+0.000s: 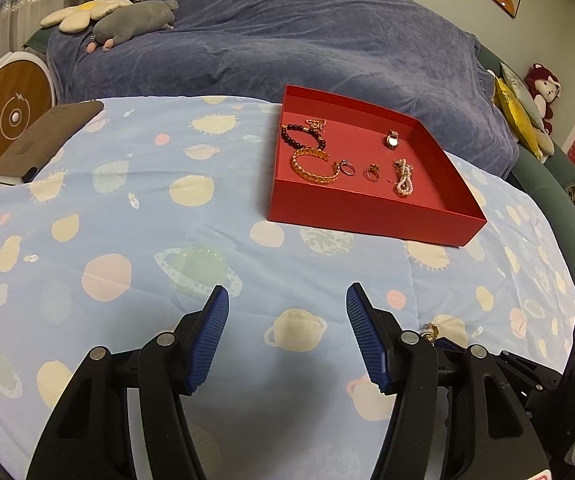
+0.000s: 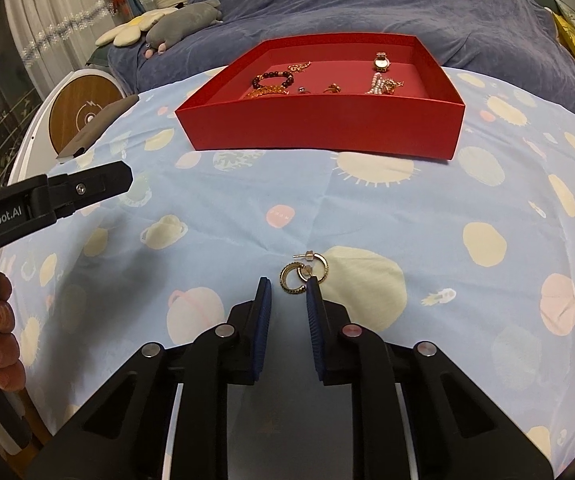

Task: Organize jewelry
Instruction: 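Move the right gripper down to the pair of gold hoop earrings, then close the right gripper on one gold hoop earring and lift it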

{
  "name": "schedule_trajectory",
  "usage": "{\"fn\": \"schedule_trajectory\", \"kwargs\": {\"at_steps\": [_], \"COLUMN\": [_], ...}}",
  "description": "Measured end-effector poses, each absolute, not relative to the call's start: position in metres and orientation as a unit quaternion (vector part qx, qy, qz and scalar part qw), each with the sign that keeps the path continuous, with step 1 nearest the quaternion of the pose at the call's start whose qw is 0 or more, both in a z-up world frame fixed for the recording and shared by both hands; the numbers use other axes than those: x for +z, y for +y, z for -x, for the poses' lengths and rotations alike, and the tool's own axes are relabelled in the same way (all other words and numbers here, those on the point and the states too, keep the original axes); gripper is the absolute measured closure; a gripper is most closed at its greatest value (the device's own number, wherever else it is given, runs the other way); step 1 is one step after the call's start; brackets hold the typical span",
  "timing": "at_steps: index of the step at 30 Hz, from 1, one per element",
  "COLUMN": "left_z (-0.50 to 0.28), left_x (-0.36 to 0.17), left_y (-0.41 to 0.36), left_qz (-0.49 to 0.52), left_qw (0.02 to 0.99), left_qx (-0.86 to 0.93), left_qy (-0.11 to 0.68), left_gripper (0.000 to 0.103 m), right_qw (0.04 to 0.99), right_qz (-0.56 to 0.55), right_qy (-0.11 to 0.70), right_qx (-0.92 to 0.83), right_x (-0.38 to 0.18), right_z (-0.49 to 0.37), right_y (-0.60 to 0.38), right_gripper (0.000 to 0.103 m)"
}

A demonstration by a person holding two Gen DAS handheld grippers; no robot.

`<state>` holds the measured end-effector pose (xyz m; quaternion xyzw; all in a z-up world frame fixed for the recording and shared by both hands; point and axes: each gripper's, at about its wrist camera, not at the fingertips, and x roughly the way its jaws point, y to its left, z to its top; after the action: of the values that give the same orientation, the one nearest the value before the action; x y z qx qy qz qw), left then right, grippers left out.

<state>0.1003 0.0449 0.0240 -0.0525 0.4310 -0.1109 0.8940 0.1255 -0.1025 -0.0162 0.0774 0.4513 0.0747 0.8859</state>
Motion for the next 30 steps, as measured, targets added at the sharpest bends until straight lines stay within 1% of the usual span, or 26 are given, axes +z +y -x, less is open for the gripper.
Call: {"fn": "schedule_trajectory", "kwargs": {"at_steps": [12,21,30], "left_z": [-0.099,-0.1,-0.1], "left_x": [0.024,0.023,0.021], "left_y": [0.042,0.041,0.039], "left_qz": [0.053,0.053,0.053], "left_qw": [0.893,0.892,0.89], "left_qx": [-0.115,-0.115,-0.12], "left_qy": [0.432,0.434,0.437], "left_gripper": [0.043,0.043,0.043], "right_qw": [0.884,0.89,0.893], "right_qz": [-0.08,-0.046,-0.075], "right_qy": [0.455,0.446,0.431], "right_qx": [0.076,0.086,0.105], "right_x": [-0.02,-0.021,0.002], "right_z": [-0.132,-0.132,-0.108], "right_y": [-0.101,-0.086,-0.097], "right_gripper": [0.085,0.087,0.087]}}
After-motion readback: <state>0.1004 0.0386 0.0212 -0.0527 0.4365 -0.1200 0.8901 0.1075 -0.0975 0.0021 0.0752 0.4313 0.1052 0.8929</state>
